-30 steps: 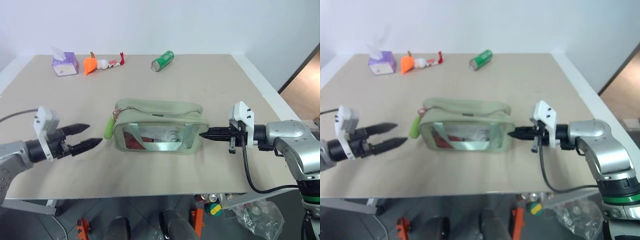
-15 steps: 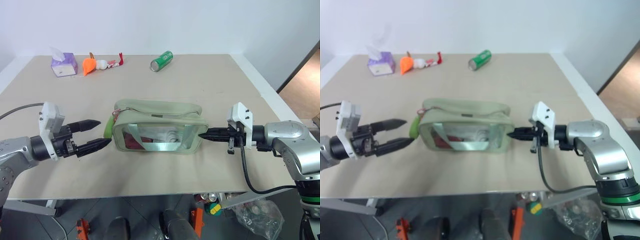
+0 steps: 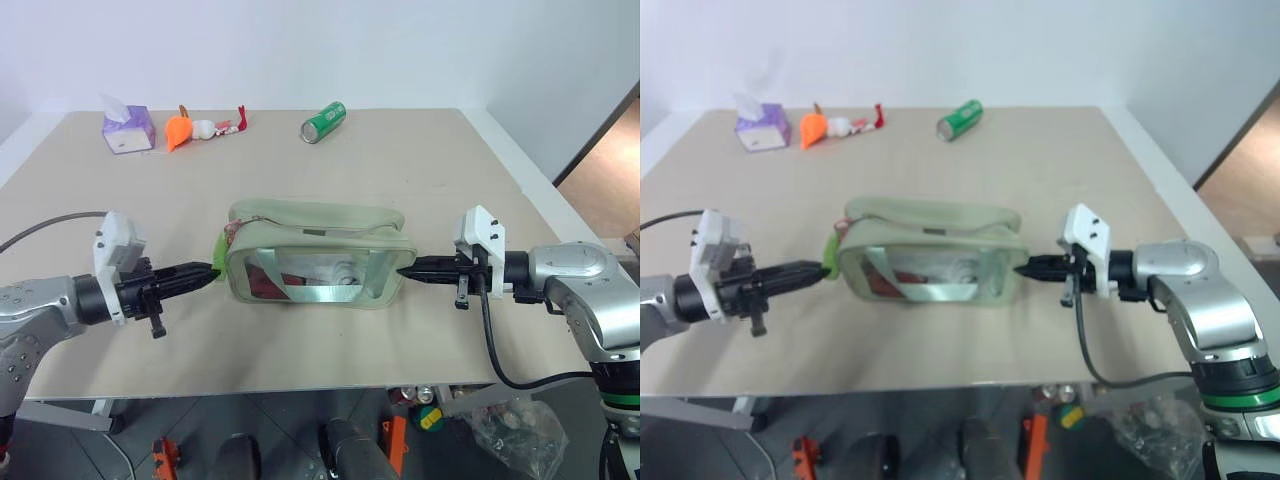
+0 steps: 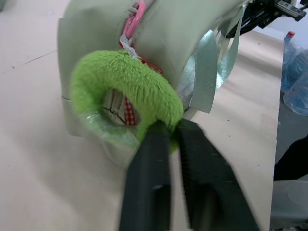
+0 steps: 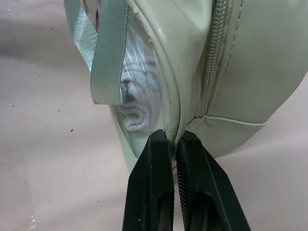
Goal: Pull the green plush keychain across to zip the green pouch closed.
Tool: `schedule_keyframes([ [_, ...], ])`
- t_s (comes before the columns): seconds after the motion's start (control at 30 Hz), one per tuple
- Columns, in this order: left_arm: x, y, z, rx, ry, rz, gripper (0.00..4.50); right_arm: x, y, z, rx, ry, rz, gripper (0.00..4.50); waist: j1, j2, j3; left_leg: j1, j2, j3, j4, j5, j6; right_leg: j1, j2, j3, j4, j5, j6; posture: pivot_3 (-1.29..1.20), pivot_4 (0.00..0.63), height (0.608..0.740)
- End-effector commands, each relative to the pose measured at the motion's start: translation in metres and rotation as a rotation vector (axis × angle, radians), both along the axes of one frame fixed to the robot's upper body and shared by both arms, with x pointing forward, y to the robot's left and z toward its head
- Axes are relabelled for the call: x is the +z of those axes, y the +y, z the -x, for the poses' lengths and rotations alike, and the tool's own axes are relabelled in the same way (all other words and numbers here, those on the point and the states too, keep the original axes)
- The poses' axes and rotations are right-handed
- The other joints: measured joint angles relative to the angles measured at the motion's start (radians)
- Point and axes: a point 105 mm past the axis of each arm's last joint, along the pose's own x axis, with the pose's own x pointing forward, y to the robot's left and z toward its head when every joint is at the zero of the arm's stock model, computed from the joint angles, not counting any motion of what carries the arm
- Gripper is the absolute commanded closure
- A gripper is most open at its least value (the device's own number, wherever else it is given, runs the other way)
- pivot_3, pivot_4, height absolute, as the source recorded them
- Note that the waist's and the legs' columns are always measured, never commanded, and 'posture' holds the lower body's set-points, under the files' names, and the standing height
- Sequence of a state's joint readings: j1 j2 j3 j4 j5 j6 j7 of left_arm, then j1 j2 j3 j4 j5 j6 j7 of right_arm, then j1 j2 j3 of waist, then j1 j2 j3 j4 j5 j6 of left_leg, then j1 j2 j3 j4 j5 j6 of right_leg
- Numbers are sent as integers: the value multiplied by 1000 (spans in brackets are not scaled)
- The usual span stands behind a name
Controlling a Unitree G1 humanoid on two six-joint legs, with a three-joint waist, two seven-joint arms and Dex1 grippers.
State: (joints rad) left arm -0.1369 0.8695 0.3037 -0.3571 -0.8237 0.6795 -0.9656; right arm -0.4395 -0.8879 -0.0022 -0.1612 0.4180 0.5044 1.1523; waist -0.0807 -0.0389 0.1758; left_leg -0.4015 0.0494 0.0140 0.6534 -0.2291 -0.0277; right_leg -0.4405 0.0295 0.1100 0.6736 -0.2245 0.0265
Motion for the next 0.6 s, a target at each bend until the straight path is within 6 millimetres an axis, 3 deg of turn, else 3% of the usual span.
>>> schedule_keyframes([
  [0.03,3,-3,-3,-14,-32,-14,4104,2,3,4,22,-11,13,4500,0,0,0,0,0,0,0,0,0,0,0,0,0,0,0,0,150,740],
  [0.5,7,-1,-6,3,-24,19,4104,1,5,4,26,-11,17,4500,0,0,0,0,0,0,0,0,0,0,0,0,0,0,0,0,150,740],
  [0.53,7,0,-8,17,-13,32,3557,1,5,4,26,-12,17,4500,0,0,0,0,0,0,0,0,0,0,0,0,0,0,0,0,150,740],
  [0.6,9,1,-9,22,-5,44,2934,0,6,4,28,-12,17,4500,0,0,0,0,0,0,0,0,0,0,0,0,0,0,0,0,150,740],
])
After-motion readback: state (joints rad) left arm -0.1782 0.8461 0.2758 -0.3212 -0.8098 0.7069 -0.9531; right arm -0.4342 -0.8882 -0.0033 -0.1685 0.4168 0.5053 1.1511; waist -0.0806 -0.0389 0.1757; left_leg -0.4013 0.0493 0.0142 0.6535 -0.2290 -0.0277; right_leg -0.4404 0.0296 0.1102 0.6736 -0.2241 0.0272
